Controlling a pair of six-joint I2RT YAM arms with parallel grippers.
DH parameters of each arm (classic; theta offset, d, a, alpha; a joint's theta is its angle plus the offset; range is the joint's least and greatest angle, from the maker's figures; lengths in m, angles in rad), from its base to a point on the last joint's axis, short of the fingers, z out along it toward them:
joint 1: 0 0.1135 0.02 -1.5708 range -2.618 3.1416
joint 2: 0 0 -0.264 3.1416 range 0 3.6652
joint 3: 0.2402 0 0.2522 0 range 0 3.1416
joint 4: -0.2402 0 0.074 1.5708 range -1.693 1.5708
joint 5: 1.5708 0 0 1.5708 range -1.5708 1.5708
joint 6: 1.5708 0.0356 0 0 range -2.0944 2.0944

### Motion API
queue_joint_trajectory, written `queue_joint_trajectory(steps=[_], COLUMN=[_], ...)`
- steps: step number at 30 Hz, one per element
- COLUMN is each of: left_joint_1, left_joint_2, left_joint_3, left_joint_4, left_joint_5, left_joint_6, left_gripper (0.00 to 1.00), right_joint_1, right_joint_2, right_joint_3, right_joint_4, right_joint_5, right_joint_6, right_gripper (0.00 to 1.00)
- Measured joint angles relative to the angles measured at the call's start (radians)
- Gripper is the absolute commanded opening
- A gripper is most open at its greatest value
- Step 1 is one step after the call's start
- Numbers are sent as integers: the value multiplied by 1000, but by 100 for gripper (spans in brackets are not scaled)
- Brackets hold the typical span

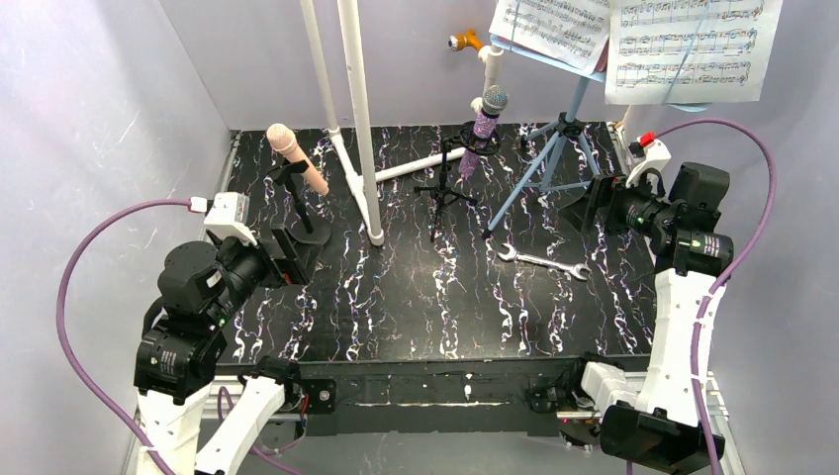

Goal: Pack up the instrument practice props
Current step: Pick up the microphone stand with the microphone from the center of the board.

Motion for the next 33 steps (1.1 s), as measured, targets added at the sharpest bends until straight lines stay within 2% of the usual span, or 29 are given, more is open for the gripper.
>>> queue_joint_trajectory(steps=[16,28,33], left_joint_1=[0,0,-1], left_joint_2=[3,13,18], left_joint_3=[-40,-68,-129], left_joint_4=[2,10,80], left_joint_5=[-59,-87,-156], left_joint_6=[71,113,151], left_gripper=[100,100,100], right_joint_1=[0,1,10], right_joint_2=[-8,-26,-32], right_joint_3=[-15,-76,-80], right_joint_4=[2,-55,-100], right_joint_5=[-80,-293,-340], right_joint_6=[-54,-318,-421], right_gripper=[100,100,100])
